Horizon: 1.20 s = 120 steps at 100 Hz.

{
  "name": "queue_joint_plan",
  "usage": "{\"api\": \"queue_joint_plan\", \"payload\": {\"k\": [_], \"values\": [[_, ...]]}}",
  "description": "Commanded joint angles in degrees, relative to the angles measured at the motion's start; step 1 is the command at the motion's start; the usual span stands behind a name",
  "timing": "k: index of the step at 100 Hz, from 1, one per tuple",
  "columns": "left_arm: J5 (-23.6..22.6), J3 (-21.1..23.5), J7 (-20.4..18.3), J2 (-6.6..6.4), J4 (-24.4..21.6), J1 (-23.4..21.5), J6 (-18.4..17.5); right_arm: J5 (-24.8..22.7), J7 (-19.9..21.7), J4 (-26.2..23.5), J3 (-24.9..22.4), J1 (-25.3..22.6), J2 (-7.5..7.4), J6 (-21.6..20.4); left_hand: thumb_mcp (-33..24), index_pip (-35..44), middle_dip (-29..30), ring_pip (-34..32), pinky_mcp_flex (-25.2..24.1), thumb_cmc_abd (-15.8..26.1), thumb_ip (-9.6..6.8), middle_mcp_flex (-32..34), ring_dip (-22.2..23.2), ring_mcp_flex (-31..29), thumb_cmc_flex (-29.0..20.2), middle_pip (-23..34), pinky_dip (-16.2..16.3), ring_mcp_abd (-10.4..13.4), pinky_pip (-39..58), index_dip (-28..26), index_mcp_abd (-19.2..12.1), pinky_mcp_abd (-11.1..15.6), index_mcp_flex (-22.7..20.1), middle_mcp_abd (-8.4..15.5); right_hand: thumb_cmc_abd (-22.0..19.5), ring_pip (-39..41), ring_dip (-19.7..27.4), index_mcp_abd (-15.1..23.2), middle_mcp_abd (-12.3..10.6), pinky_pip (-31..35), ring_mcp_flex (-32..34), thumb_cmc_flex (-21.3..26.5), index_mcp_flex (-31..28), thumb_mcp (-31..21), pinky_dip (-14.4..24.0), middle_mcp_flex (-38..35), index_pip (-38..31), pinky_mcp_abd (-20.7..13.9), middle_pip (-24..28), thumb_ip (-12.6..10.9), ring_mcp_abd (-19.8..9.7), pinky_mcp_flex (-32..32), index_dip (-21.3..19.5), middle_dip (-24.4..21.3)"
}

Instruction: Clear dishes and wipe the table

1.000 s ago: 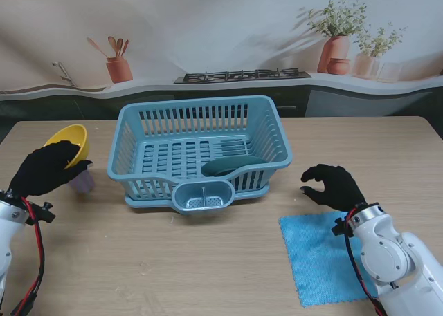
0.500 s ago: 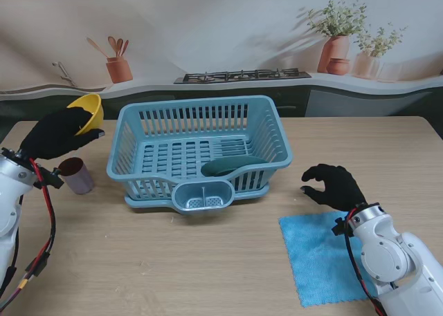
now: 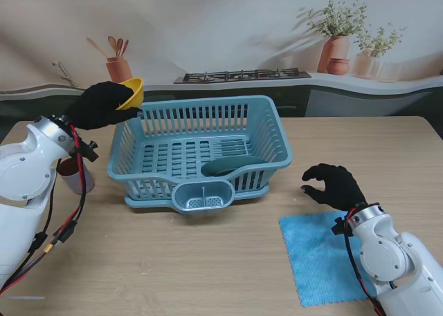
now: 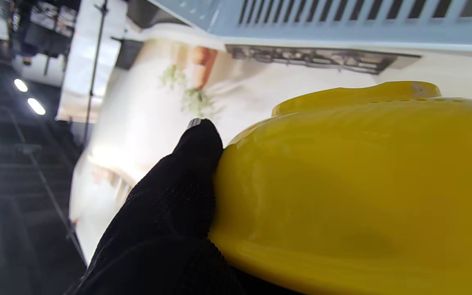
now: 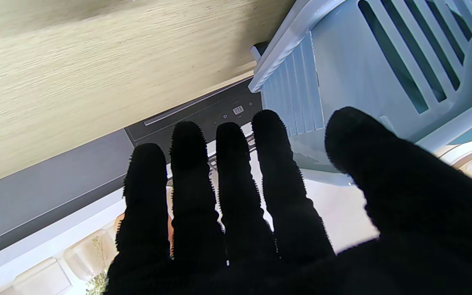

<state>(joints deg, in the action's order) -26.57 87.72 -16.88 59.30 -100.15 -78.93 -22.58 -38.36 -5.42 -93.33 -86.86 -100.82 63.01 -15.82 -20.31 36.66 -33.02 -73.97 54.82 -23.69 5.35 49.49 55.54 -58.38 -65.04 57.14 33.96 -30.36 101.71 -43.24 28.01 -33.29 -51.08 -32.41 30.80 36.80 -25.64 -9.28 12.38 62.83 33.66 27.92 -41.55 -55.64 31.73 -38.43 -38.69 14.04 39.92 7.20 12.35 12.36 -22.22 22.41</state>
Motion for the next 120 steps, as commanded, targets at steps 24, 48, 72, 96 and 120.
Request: {"api": "queue_joint_plan", "payload": {"k": [24, 48, 72, 96, 120], "values": [[1.4, -8.6, -3.4, 0.46, 1.9, 7.3, 5.1, 0.0, 0.0, 0.3, -0.1, -0.2, 0.32, -0.1, -8.5, 1.2, -1.1, -2.8, 4.5, 1.2, 0.15, 1.9, 0.1, -1.2, -5.0, 1.8, -2.1, -3.7, 12.4, -0.6, -9.7, 9.9, -1.5, -1.2, -0.4, -0.6, 0.5, -0.5, -0.5, -0.5, -1.2, 0.6, 1.1, -0.5, 0.4, 1.1, 0.3, -1.7, -0.6, -2.3, -1.1, -0.7, -0.6, -0.7], [1.0, -15.1, -2.4, 1.15, 5.8, 11.5, 8.5, 0.0, -0.3, 0.5, -0.1, -0.3, 0.37, -0.2, -8.7, 1.1, -1.0, -2.4, 3.8, 1.0, 0.18, 1.9, -0.1, -0.9, -4.9, 1.6, -2.2, -3.7, 12.0, -0.5, -9.8, 9.8, -1.6, -1.1, -0.4, -0.6, 0.5, -0.5, -0.5, -0.5, -1.2, 0.6, 1.1, -0.5, 0.4, 1.1, 0.4, -1.9, -0.6, -2.3, -1.1, -0.7, -0.6, -0.6], [1.1, -21.0, -0.9, 1.99, 10.2, 15.7, 11.5, 0.1, -0.6, 0.7, -0.1, -0.4, 0.44, 0.0, -9.0, 1.0, -0.9, -1.5, 2.9, 0.8, 0.25, 2.0, -0.5, -0.7, -4.6, 1.5, -2.1, -4.0, 11.2, -0.1, -9.9, 8.7, -1.8, -1.1, -0.4, -0.6, 0.5, -0.4, -0.5, -0.5, -1.2, 0.6, 1.1, -0.5, 0.4, 1.1, 0.4, -1.8, -0.6, -2.3, -1.2, -0.8, -0.6, -0.7], [1.4, -26.5, -0.9, 2.63, 14.7, 20.0, 14.5, 0.3, -0.9, 0.9, -0.1, -0.4, 0.5, -0.1, -9.2, 0.9, -0.9, -1.1, 2.7, 0.7, 0.3, 1.9, -0.7, -0.6, -4.5, 1.5, -1.9, -4.1, 10.9, 0.1, -10.0, 8.4, -1.9, -1.1, -0.4, -0.6, 0.5, -0.4, -0.6, -0.6, -1.2, 0.6, 1.1, -0.4, 0.4, 1.1, 0.4, -1.8, -0.6, -2.3, -1.1, -0.8, -0.6, -0.6], [1.8, -31.7, 0.5, 3.63, 19.7, 24.1, 17.0, 0.2, -1.2, 1.1, -0.2, -0.5, 0.56, -0.1, -9.7, 0.7, -0.5, -0.6, 2.5, 0.4, 0.35, 2.3, -1.0, -0.6, -4.3, 0.6, -1.5, -4.5, 10.5, 0.8, -9.9, 7.8, -2.2, -1.0, -0.5, -0.6, 0.5, -0.5, -0.6, -0.6, -1.3, 0.7, 1.0, -0.4, 0.4, 1.1, 0.4, -1.8, -0.6, -2.3, -1.1, -0.8, -0.6, -0.6]]}}
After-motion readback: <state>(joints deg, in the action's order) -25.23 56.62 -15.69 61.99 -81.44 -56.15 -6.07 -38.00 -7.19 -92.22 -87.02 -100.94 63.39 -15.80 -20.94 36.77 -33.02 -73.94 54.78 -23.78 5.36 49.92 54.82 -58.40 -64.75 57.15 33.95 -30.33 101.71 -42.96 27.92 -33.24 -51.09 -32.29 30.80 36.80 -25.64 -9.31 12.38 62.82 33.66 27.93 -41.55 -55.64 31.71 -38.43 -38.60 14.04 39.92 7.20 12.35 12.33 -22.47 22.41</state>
